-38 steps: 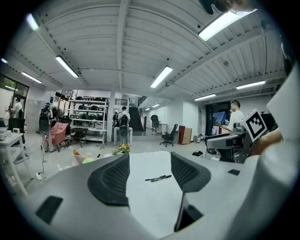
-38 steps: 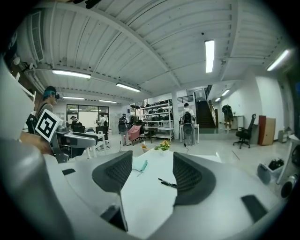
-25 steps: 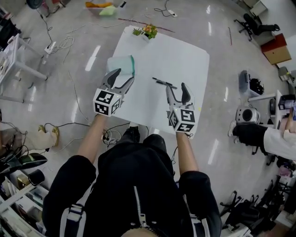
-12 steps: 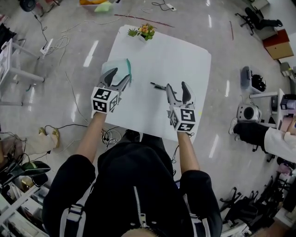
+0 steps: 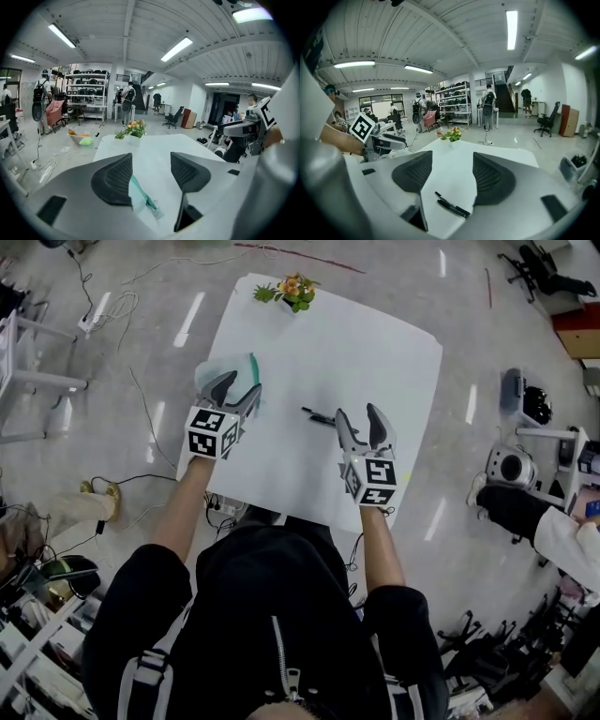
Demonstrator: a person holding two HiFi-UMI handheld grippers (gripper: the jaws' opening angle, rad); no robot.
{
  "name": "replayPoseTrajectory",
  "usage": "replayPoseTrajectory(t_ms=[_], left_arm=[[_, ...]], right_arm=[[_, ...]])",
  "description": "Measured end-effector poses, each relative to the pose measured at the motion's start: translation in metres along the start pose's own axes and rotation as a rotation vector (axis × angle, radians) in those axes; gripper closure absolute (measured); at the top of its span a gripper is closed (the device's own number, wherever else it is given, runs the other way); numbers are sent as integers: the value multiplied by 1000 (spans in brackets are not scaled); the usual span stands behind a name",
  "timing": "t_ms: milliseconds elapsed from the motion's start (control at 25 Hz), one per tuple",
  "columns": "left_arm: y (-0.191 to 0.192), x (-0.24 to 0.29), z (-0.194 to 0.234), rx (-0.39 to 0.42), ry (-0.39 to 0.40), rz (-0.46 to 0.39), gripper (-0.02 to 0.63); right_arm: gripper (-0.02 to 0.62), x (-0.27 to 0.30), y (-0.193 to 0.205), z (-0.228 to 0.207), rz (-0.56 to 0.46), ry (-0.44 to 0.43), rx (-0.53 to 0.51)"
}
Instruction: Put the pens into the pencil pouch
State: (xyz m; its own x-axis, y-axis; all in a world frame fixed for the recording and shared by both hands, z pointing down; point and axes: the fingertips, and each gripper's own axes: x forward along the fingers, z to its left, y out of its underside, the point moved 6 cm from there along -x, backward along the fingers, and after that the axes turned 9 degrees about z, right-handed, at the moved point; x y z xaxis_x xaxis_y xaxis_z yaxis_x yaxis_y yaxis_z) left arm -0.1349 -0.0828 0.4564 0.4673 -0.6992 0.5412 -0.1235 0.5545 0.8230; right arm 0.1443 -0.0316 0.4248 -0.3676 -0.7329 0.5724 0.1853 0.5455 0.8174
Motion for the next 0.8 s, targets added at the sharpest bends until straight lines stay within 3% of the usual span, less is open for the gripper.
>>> replayPoseTrajectory(t_ms=[240,800], left_arm=[[23,42,11,-11,-26,118,328],[68,99,30,-47,-137,305,356]], right_arm=[[328,16,20,-11,52,-19,19],[331,29,47,-40,114,-17,63]])
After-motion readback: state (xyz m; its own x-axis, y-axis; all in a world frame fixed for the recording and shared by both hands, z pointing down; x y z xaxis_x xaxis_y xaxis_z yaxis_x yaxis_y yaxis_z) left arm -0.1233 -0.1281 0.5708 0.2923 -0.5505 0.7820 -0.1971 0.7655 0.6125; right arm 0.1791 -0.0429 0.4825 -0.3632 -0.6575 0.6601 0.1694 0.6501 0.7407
